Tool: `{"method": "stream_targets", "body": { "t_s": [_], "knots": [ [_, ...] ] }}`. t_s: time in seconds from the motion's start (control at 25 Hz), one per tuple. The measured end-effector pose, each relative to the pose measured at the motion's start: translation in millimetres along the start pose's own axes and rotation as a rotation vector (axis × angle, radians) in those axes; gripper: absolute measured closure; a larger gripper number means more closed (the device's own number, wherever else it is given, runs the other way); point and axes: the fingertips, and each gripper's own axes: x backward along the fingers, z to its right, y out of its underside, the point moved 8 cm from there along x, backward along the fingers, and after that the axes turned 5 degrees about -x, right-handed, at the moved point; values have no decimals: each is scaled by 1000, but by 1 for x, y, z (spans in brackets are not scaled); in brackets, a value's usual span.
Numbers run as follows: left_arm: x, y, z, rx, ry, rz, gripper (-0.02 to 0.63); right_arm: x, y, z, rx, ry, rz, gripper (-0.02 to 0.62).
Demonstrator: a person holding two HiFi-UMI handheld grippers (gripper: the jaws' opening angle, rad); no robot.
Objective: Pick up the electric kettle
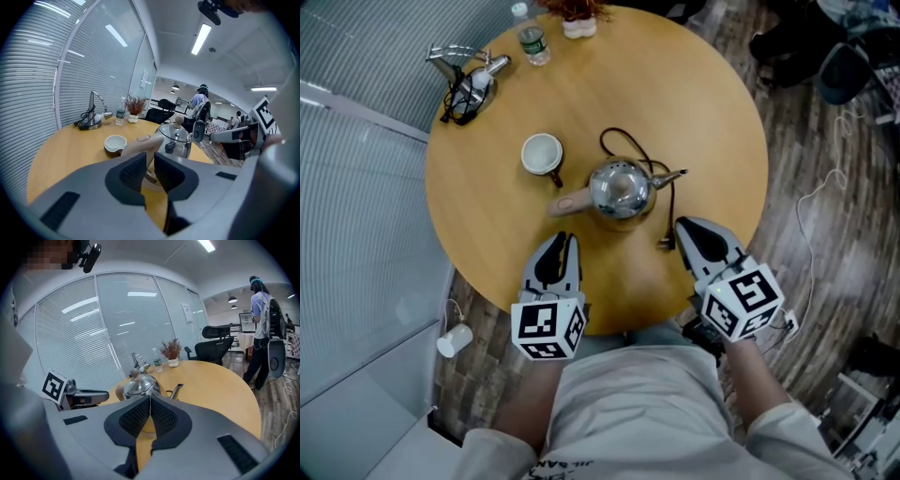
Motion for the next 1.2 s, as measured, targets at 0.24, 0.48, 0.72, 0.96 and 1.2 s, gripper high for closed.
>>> {"method": "stream_targets", "body": {
  "t_s": [0.24,0.48,0.72,0.96,1.2],
  "knots": [
    [-12,4,-8,-14,-34,-25,486,-8,4,3,-11,-7,-21,563],
    [-22,9,-22,-37,-111,-58,404,-14,10,7,-28,-5,-35,563],
    [-35,14,-31,-32,-159,-77,383,-18,13,9,-42,0,-48,563],
    [-51,17,-37,-19,-176,-85,382,-22,18,11,-49,0,-65,563],
    [-63,22,-40,-12,-189,-95,382,-22,23,15,-62,10,-77,563]
  ]
}}
